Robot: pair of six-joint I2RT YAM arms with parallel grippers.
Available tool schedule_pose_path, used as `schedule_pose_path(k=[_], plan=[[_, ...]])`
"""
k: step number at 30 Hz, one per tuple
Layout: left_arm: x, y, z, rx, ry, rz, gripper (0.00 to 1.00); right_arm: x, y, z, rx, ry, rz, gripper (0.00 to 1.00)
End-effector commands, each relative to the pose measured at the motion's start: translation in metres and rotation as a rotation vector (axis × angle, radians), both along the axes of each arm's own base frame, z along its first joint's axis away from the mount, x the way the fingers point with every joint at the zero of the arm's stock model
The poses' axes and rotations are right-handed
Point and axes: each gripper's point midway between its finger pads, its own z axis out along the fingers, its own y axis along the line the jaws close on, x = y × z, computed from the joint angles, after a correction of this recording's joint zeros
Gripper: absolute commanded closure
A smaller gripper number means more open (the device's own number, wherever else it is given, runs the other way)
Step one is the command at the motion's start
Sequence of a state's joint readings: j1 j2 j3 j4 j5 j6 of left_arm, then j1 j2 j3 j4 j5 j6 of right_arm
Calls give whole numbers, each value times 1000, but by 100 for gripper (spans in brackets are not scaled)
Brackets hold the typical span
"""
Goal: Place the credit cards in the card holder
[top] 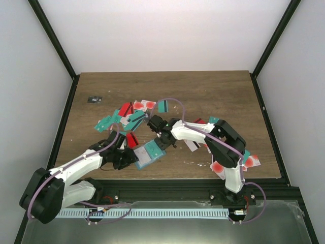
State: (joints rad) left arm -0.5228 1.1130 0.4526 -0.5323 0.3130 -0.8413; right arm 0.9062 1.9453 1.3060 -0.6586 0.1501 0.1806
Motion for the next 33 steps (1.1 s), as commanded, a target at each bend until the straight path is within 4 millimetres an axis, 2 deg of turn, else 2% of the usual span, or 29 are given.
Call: schedule_pose_path(k=[1,15,18,25,33], plan=[[11,-12,1,-80,-31,8,44,-17,-1,-1,41,55,-8,99],[13,-11,-20,-78,-16,16,43,-27,-6,-5,54,95,-39,99],[14,-10,-19,-65,-11,17,44,-29,-6,-5,56,100,-41,99],[16,11,-4,29,-67,64,40,-26,-9,-2,42,86,-51,99],[19,9,-14,34,-70,38,39,-27,-6,-1,54,95,-57,99]])
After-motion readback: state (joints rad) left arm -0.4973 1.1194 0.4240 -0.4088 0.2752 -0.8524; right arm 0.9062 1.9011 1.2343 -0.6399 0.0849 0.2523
